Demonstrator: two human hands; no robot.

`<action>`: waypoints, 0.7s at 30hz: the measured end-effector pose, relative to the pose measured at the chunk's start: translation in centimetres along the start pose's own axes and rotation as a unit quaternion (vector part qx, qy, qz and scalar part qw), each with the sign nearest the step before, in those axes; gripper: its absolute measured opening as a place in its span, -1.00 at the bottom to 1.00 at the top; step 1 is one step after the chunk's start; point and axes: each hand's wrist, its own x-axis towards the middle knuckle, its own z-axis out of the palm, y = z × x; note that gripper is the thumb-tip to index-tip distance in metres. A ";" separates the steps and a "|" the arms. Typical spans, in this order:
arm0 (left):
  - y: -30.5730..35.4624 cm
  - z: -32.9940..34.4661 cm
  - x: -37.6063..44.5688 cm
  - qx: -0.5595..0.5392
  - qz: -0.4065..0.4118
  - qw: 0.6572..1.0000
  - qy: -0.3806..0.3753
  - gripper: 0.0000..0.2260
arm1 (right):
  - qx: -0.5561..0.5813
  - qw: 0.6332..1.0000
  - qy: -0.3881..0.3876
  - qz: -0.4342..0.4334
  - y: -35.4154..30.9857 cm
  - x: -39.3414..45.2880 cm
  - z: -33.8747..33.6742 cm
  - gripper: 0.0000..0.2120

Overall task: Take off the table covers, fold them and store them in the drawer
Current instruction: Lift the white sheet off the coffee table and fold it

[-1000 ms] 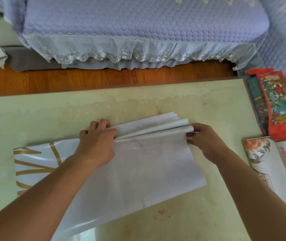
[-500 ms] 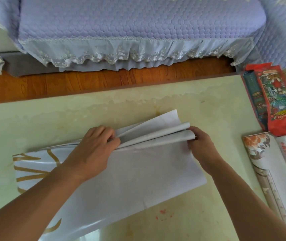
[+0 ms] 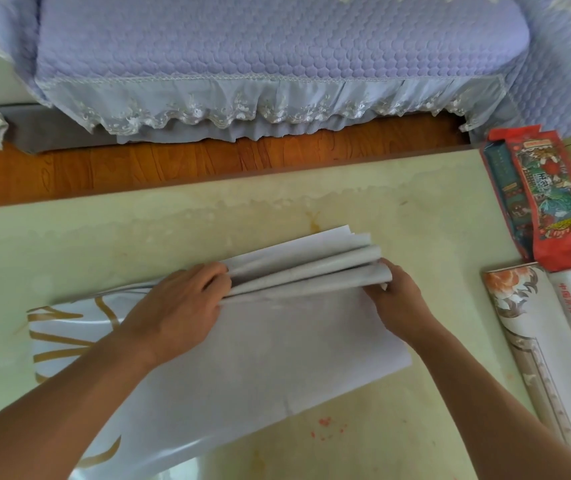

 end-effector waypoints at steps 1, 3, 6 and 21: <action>-0.2 -0.1 0.2 -0.006 -0.022 1.000 -0.008 -0.85 | 0.002 1.000 0.021 0.022 0.0 0.1 0.2 -0.92; -0.5 0.0 0.8 -0.014 -0.075 0.997 -0.026 -0.71 | -0.013 0.996 0.064 0.065 -0.3 0.5 0.4 -0.87; -0.3 0.2 1.9 0.013 -0.147 0.986 -0.084 -0.61 | -0.087 0.987 0.058 0.118 -1.0 1.6 1.0 -0.82; 0.5 -1.8 4.2 -0.071 -0.153 0.979 -0.115 -0.84 | -0.135 0.972 0.076 0.177 -1.6 2.1 2.6 -0.84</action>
